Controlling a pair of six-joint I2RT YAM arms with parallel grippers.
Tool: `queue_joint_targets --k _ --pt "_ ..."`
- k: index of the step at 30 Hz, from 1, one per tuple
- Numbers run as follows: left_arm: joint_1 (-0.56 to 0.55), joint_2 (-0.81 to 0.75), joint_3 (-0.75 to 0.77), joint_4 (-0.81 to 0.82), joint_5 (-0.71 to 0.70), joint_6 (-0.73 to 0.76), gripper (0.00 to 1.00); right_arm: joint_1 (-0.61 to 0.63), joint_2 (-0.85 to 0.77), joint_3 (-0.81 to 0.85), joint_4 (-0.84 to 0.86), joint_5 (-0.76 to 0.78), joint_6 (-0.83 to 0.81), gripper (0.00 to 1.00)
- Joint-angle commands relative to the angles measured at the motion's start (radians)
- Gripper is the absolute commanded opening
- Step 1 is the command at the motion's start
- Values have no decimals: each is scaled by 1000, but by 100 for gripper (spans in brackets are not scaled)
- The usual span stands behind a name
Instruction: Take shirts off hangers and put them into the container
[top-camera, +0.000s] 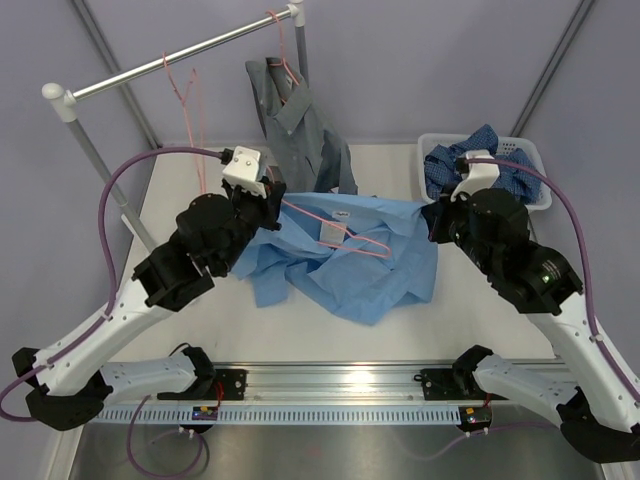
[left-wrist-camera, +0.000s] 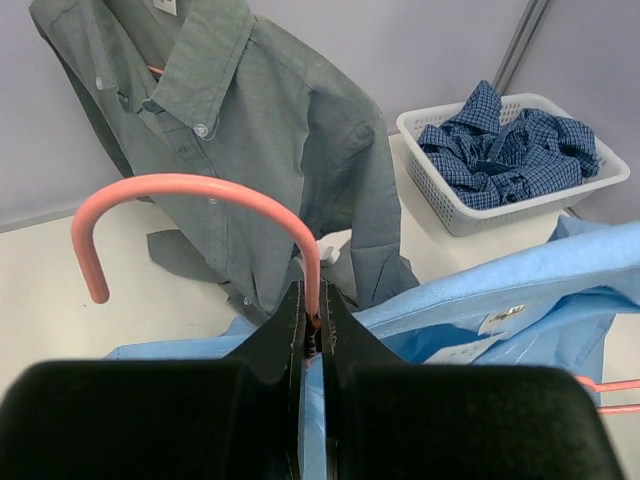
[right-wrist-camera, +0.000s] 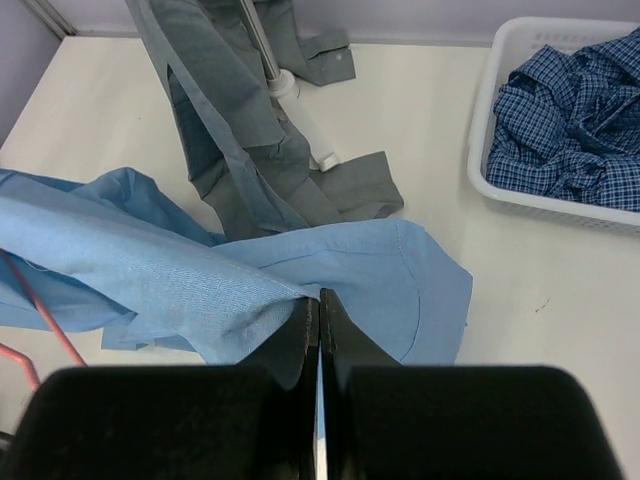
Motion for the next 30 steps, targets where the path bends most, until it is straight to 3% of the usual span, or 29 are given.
queue_joint_targets --k 1,7,9,10,12,13,19,25,27,30 --pt "34 -42 30 42 -31 6 0 -36 -31 -95 13 10 -34 0" --pt "33 51 112 70 146 -100 0 -33 -10 -250 77 -271 -24 1" --pt "33 88 135 82 170 -121 0 -33 1 -252 74 -315 -47 7" --pt "33 98 140 90 186 -127 0 -33 13 -229 44 -322 -58 18" --pt "33 113 145 123 195 -141 0 -33 25 -199 -13 -357 -98 25" --pt "33 119 142 136 204 -143 0 -34 33 -159 -34 -356 -110 30" --pt "33 148 137 159 181 -134 0 -34 15 101 -229 -225 -225 41" --pt "33 156 109 159 172 -115 0 -34 36 360 -409 -122 -334 63" --pt "33 159 108 160 178 -112 0 -34 41 403 -430 -168 -349 69" --pt "33 168 114 159 186 -112 0 -34 51 438 -418 -370 -374 78"
